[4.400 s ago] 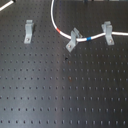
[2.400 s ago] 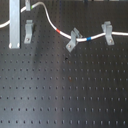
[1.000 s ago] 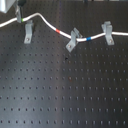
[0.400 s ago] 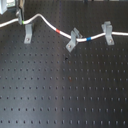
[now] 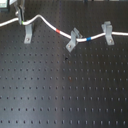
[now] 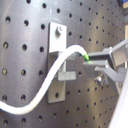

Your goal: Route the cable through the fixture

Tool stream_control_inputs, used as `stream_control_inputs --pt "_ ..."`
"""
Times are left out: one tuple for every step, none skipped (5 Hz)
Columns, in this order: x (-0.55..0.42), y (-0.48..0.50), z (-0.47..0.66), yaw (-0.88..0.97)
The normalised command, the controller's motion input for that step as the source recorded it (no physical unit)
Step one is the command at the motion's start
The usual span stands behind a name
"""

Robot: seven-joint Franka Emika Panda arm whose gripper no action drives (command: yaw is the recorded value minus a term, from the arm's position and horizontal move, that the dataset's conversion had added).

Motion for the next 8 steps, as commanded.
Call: stream_control_inputs --pt "-0.176 -0.334 -0.02 0.54" --pt "-0.185 -0.319 -0.05 0.5" --pt "-0.179 -0.228 -0.07 0.35" --pt "-0.11 -0.143 0.0 0.15" --pt "0.029 -0.11 0.0 0.03" --pt "0.103 -0.213 0.11 0.07" --pt "0.045 -0.246 0.14 0.2" --pt "-0.078 -0.207 0.07 0.23"
